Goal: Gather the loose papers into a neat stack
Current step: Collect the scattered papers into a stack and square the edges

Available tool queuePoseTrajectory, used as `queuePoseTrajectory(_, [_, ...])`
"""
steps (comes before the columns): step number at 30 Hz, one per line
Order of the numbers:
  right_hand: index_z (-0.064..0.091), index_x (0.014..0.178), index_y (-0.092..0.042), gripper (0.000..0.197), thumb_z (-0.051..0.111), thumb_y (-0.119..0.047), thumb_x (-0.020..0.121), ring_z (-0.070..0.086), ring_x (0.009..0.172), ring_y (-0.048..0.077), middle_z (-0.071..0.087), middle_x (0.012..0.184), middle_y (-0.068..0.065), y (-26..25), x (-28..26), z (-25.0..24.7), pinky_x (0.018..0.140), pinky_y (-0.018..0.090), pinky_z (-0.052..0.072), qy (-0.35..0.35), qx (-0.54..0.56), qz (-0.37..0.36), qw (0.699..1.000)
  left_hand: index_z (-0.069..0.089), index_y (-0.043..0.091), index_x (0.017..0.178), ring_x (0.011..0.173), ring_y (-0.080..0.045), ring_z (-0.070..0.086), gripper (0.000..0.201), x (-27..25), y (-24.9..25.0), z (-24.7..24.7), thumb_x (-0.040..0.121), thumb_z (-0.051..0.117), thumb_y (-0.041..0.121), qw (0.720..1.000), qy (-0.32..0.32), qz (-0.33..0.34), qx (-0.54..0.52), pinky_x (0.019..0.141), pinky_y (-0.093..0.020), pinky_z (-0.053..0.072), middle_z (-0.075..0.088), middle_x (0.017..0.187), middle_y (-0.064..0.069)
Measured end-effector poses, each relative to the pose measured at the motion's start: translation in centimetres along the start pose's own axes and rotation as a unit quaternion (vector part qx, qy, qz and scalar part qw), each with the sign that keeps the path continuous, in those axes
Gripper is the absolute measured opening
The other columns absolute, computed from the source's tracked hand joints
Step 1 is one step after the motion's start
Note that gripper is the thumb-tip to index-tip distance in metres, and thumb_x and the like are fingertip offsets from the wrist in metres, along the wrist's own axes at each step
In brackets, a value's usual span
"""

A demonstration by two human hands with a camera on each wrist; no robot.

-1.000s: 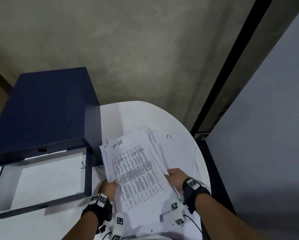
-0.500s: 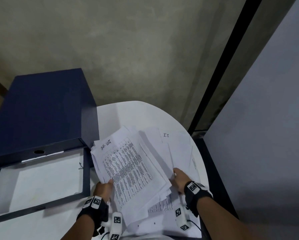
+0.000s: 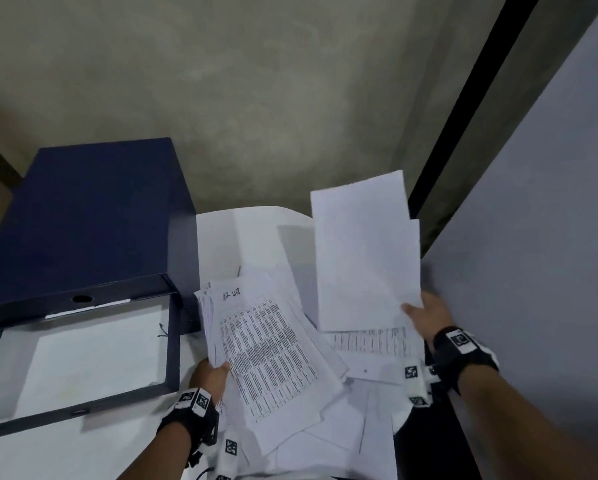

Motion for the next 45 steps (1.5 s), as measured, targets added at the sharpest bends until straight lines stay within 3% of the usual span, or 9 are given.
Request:
queuePoseTrajectory(6, [0.063,0.119,-0.007,0.029,0.059,0.001,0.091,0.067,0.097,0.022,0.070,0.111,0.006,-3.2,-0.5,0.3,0.093,0.040,0.051,-0.048,0.198,-0.024,0.979,0.053,0.006,0.130,0.107,-0.035,0.062,0.042,-0.9,1.0,0.2,0.090,0.059,0.020,0.999,0.000,0.046,0.009,0.086,-0.033,0.049,0.063,0.124,-0.016])
queuePoseTrajectory(12, [0.058,0.113,-0.010,0.033,0.061,0.008,0.085,0.063,0.102,0.022,0.067,0.112,0.007,1.1,-3.6,10.0,0.097,0.039,0.048,-0.202,0.003,0.007,0.979,0.049,-0.005,0.125,0.104,-0.035,0.061,0.052,-1.3,2.5,1.5,0.079,0.070,0.008,0.992,-0.059,0.009,-0.109,0.094,-0.041,0.049,0.063,0.112,-0.014])
queuePoseTrajectory(16, [0.050,0.119,-0.011,0.048,0.059,0.011,0.077,0.062,0.099,0.025,0.063,0.109,0.007,5.3,-5.6,14.1,0.085,0.034,0.053,-0.243,-0.078,0.060,0.965,0.060,0.003,0.121,0.097,-0.028,0.065,0.077,-1.0,3.4,3.5,0.053,0.074,0.036,0.981,-0.112,0.038,-0.154,0.094,-0.042,0.051,0.069,0.109,-0.008])
queuePoseTrajectory(20, [0.046,0.126,-0.017,0.057,0.064,-0.003,0.074,0.062,0.101,0.021,0.063,0.114,0.004,6.3,-6.7,15.9,0.076,0.025,0.051,-0.289,-0.127,0.061,0.947,0.049,0.013,0.135,0.121,-0.021,0.053,0.067,-3.0,5.5,3.7,0.082,0.067,0.050,0.985,-0.106,0.097,-0.095,0.100,-0.029,0.037,0.056,0.129,-0.001])
queuePoseTrajectory(25, [0.057,0.093,-0.017,0.013,0.065,-0.024,0.086,0.059,0.078,0.012,0.063,0.089,-0.004,6.0,-5.7,14.7,0.070,0.027,0.050,-0.243,-0.151,0.018,0.958,0.048,0.008,0.133,0.116,-0.024,0.058,0.044,-3.7,7.7,4.5,0.091,0.060,0.014,0.982,-0.077,0.172,-0.001,0.099,-0.024,0.041,0.058,0.131,-0.004])
queuePoseTrajectory(29, [0.052,0.118,-0.021,0.045,0.077,-0.028,0.081,0.060,0.103,0.019,0.059,0.117,-0.002,6.4,-3.9,11.5,0.086,0.030,0.046,-0.108,0.000,0.030,0.994,0.055,0.008,0.125,0.099,-0.025,0.061,0.033,-4.7,10.4,4.4,0.092,0.056,0.011,0.975,-0.077,0.205,-0.024,0.086,-0.025,0.045,0.066,0.114,-0.009])
queuePoseTrajectory(33, [0.053,0.131,-0.014,0.083,0.089,-0.035,0.059,0.063,0.116,0.024,0.067,0.126,0.003,6.2,-3.1,10.0,0.105,0.046,0.045,-0.127,0.219,0.050,0.966,0.059,0.011,0.120,0.101,-0.025,0.064,0.031,-5.8,12.5,5.2,0.089,0.062,0.016,0.962,-0.142,0.220,-0.082,0.088,-0.030,0.048,0.069,0.109,-0.006])
queuePoseTrajectory(39, [0.060,0.122,0.001,0.063,0.084,-0.009,0.064,0.063,0.110,0.044,0.068,0.119,0.022,7.7,-4.4,7.4,0.102,0.059,0.043,-0.181,0.316,0.089,0.927,0.055,0.028,0.117,0.108,-0.008,0.060,0.039,-6.1,12.7,7.8,0.083,0.070,0.039,0.934,-0.254,0.240,-0.074,0.095,-0.025,0.045,0.063,0.116,0.013])
queuePoseTrajectory(45, [0.062,0.116,0.004,0.034,0.065,0.005,0.082,0.065,0.103,0.044,0.066,0.115,0.028,14.6,-3.9,3.8,0.096,0.063,0.045,-0.014,0.256,0.162,0.953,0.032,0.015,0.145,0.140,-0.024,0.026,0.070,0.3,7.5,4.0,0.086,0.062,0.037,0.972,0.027,0.178,0.149,0.117,-0.038,0.024,0.027,0.153,-0.009])
Point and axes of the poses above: each hand's wrist, its own x-axis towards the middle knuckle, its own z-axis out of the palm, y = z × x, the point moved 9 cm from there along x, towards the middle knuckle
